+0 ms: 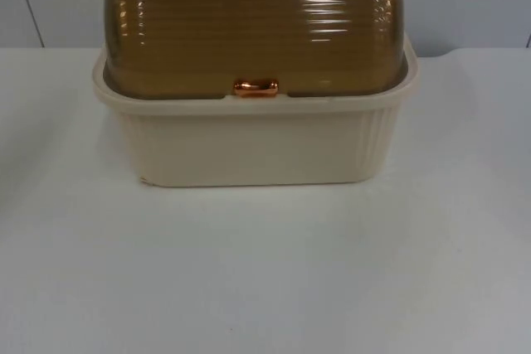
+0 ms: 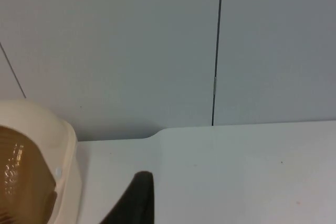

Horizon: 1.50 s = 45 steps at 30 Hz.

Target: Open the box lid with the left hand, place the block into the box with the right hand, then close the box lid with the left hand.

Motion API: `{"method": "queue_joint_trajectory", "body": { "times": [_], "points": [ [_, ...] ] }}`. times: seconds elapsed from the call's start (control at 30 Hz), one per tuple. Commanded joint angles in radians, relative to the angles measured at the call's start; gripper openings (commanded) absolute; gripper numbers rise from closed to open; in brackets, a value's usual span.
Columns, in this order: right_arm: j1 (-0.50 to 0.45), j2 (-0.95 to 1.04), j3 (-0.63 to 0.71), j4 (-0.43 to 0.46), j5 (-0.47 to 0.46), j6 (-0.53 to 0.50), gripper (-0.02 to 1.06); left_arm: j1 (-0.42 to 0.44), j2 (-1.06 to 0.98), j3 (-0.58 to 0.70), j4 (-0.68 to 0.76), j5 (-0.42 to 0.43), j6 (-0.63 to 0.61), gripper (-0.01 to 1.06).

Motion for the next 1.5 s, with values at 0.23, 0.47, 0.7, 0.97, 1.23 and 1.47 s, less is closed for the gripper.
{"method": "queue_joint_trajectory", "body": {
  "times": [0.23,0.47,0.7,0.97,1.23,1.47],
  "points": [
    [-0.004,-0.005,0.007,0.004,-0.008,-0.006,1.04,0.596,0.061,-0.065,0.011,0.790,-0.316,0.00],
    [-0.004,-0.003,0.007,0.004,-0.013,-0.015,1.04,0.658,0.097,-0.237,0.482,0.826,-0.642,0.00],
    [-0.004,-0.003,0.007,0.004,-0.012,-0.015,1.04,0.658,0.162,-0.376,0.524,1.009,-0.733,0.00],
    [-0.004,-0.003,0.007,0.007,0.002,-0.015,1.04,0.656,0.162,-0.370,0.570,1.050,-0.735,0.33],
    [-0.004,-0.003,0.008,0.006,0.024,-0.015,1.04,0.656,0.156,-0.368,0.545,1.036,-0.768,1.05],
    [-0.004,-0.003,0.008,-0.028,0.028,-0.015,1.04,0.656,0.143,-0.368,0.514,1.036,-0.768,1.05]
  ]
}}
